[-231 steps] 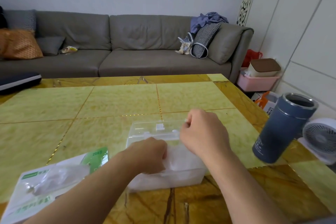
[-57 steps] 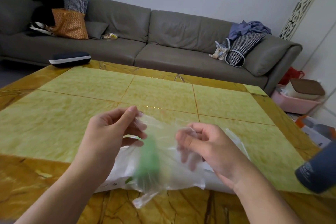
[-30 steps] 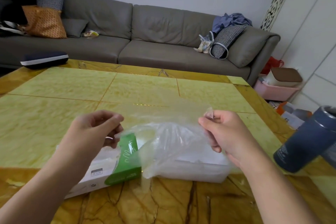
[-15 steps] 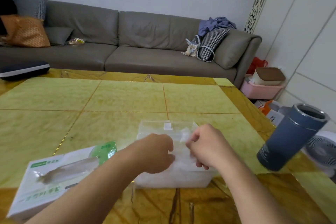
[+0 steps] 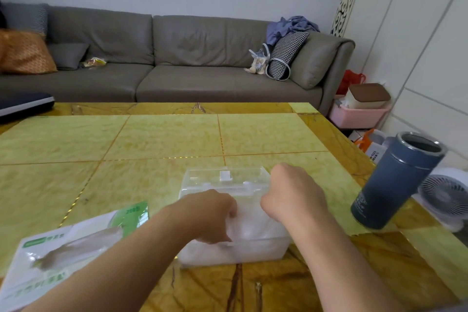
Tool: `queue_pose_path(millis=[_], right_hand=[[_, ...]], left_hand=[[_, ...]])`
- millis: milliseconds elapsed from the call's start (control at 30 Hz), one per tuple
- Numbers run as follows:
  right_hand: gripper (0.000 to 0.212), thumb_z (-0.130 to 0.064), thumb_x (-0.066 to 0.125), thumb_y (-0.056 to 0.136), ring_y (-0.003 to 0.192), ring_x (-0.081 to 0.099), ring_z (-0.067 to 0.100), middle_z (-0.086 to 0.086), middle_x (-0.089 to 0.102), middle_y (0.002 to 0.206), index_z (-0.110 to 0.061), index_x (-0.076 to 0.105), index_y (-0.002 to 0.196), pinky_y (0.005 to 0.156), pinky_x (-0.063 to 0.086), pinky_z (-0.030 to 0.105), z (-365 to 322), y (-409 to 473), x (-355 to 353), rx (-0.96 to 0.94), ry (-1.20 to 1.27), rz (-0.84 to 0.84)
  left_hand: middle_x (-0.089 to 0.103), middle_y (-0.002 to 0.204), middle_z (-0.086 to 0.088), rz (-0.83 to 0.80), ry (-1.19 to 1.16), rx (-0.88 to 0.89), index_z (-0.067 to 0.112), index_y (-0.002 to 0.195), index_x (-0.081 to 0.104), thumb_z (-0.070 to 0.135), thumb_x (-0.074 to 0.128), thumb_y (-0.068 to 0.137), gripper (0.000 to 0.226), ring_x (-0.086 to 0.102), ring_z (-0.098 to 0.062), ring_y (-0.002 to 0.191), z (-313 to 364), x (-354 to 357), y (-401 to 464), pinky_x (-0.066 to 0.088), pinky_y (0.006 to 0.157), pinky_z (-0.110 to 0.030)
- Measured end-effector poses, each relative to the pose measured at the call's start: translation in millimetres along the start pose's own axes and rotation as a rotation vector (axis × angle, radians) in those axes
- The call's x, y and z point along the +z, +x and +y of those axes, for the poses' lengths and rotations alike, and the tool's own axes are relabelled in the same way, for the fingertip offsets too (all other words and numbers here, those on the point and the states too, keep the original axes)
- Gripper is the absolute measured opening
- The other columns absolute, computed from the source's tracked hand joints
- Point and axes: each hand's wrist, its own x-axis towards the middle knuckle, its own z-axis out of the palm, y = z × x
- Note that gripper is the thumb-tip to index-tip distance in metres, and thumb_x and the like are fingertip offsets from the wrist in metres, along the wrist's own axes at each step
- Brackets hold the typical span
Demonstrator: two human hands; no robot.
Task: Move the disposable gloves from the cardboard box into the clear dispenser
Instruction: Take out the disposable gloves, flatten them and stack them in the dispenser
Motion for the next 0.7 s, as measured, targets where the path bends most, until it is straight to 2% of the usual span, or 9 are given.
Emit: queue_pose_path(millis=[67, 133, 200, 267, 367, 467, 533, 600, 700], right_hand=[[0.021, -0.01, 0.062, 0.09, 0.06, 0.051, 0.021, 0.001, 0.056, 0.077, -0.015, 0.049, 0.075, 0.048, 0.037, 0.03, -5, -6, -6, -0.04, -0.023, 0.111], [0.012, -0.009, 0.06, 0.089, 0.073, 0.059, 0.023, 0.001, 0.058, 0.085, -0.016, 0.054, 0.081, 0.06, 0.053, 0.039, -14, -11, -5, -0.141, 0.09, 0.206], [0.015, -0.001, 0.053, 0.083, 0.08, 0.064, 0.028, 0.002, 0.062, 0.09, -0.014, 0.059, 0.087, 0.066, 0.059, 0.046, -26, -15, 3, -0.22, 0.243, 0.145], [0.022, 0.002, 0.045, 0.078, 0.074, 0.068, 0.035, 0.008, 0.067, 0.086, -0.008, 0.063, 0.085, 0.057, 0.056, 0.049, -32, -13, 14, -0.201, 0.329, -0.031], [0.016, 0.001, 0.047, 0.08, 0.062, 0.066, 0.029, 0.009, 0.065, 0.075, -0.008, 0.061, 0.078, 0.048, 0.046, 0.034, -29, -5, 26, -0.149, 0.226, -0.246], [0.021, -0.005, 0.053, 0.09, 0.056, 0.053, 0.021, 0.005, 0.054, 0.067, -0.012, 0.053, 0.07, 0.047, 0.035, 0.028, -21, -2, 29, -0.139, -0.018, -0.383], [0.025, -0.009, 0.058, 0.091, 0.056, 0.045, 0.019, 0.004, 0.048, 0.066, -0.014, 0.049, 0.068, 0.047, 0.032, 0.028, -20, -1, 31, -0.129, -0.11, -0.414], [0.023, -0.011, 0.063, 0.089, 0.058, 0.048, 0.019, 0.004, 0.051, 0.068, -0.014, 0.051, 0.07, 0.051, 0.036, 0.027, -24, 2, 34, -0.124, -0.191, -0.45], [0.015, -0.012, 0.067, 0.087, 0.064, 0.055, 0.023, 0.005, 0.058, 0.077, -0.013, 0.056, 0.076, 0.065, 0.047, 0.031, -31, 11, 41, -0.108, -0.272, -0.552]], left_hand=[[0.068, 0.115, 0.009, -0.002, -0.016, 0.002, 0.032, 0.136, 0.056, 0.029, 0.072, 0.089, 0.051, 0.065, -0.018, 0.106, -1, 2, 1, 0.055, 0.087, -0.034], [0.066, 0.103, 0.011, -0.002, -0.017, 0.009, 0.031, 0.125, 0.059, 0.028, 0.071, 0.087, 0.04, 0.065, -0.018, 0.101, -1, 3, 1, 0.055, 0.084, -0.033], [0.056, 0.084, 0.013, 0.027, -0.002, 0.003, 0.03, 0.092, 0.056, 0.027, 0.07, 0.087, 0.016, 0.061, -0.019, 0.09, -2, 5, 1, 0.051, 0.077, -0.031], [0.051, 0.076, 0.01, -0.003, 0.028, 0.003, 0.03, 0.076, 0.043, 0.028, 0.064, 0.09, 0.025, 0.054, -0.021, 0.081, 2, 4, -1, 0.048, 0.075, -0.033], [0.062, 0.092, 0.006, -0.003, 0.019, 0.029, 0.033, 0.094, 0.052, 0.039, 0.057, 0.084, 0.013, 0.058, -0.023, 0.088, 3, 2, -4, 0.051, 0.076, -0.035], [0.065, 0.105, 0.009, -0.005, -0.022, 0.02, 0.036, 0.122, 0.057, 0.039, 0.065, 0.087, 0.036, 0.061, -0.019, 0.097, -4, 2, -7, 0.054, 0.082, -0.036], [0.065, 0.104, 0.012, -0.021, -0.005, 0.024, 0.037, 0.13, 0.056, 0.031, 0.063, 0.092, 0.039, 0.058, -0.015, 0.09, -9, 3, -5, 0.052, 0.079, -0.031], [0.061, 0.098, 0.014, -0.084, 0.021, 0.016, 0.038, 0.138, 0.052, 0.02, 0.063, 0.093, 0.049, 0.059, -0.014, 0.084, -10, -2, -6, 0.051, 0.072, -0.028], [0.063, 0.121, 0.007, -0.256, 0.12, 0.002, 0.037, 0.153, 0.038, 0.01, 0.071, 0.09, 0.077, 0.063, -0.024, 0.113, -6, -14, -10, 0.054, 0.091, -0.034]])
